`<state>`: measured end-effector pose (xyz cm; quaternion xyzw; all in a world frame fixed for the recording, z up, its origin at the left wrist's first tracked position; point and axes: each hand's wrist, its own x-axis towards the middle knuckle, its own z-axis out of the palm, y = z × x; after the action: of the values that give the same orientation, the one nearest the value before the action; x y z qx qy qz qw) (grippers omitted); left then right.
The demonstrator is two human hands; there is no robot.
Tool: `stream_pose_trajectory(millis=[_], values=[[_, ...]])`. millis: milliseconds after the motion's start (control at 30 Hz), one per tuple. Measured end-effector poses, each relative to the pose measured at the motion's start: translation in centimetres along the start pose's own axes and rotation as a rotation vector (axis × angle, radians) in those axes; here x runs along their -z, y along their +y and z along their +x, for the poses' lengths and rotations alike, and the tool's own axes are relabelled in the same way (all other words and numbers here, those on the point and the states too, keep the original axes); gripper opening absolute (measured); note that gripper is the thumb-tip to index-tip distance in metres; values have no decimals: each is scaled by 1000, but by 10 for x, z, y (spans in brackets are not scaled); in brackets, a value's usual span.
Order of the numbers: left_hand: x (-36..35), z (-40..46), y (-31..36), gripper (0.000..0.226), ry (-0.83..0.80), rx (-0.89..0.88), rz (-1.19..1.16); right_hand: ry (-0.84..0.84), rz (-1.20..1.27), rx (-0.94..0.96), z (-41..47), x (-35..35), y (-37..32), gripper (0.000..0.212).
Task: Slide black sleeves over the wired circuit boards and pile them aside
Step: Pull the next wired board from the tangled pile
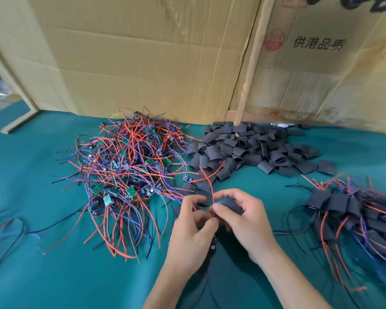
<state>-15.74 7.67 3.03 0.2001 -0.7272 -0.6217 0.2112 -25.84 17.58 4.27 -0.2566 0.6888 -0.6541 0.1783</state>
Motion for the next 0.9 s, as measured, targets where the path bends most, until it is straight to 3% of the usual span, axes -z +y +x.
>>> stream_pose_trajectory(millis=[100, 267, 333, 467, 633, 800, 900], values=[[-4, 6, 2, 37, 90, 82, -77, 18, -93, 52, 0, -4, 1, 16], [-19, 19, 9, 34, 300, 78, 181, 21, -310, 173, 2, -10, 6, 19], [-21, 20, 4, 32, 336, 106, 289, 48, -261, 137, 5, -7, 10, 15], [-26, 20, -3, 19, 362, 102, 425, 185, 98, -34, 17, 3, 10, 19], [-28, 19, -1, 13, 365, 76, 428, 344, -148, 90, 18, 9, 14, 14], [-30, 20, 1, 13, 382, 71, 502, 255, -230, 140, 19, 3, 17, 22], [-30, 21, 1, 23, 400, 82, 493, 70, -142, 136, 14, -5, 17, 36]])
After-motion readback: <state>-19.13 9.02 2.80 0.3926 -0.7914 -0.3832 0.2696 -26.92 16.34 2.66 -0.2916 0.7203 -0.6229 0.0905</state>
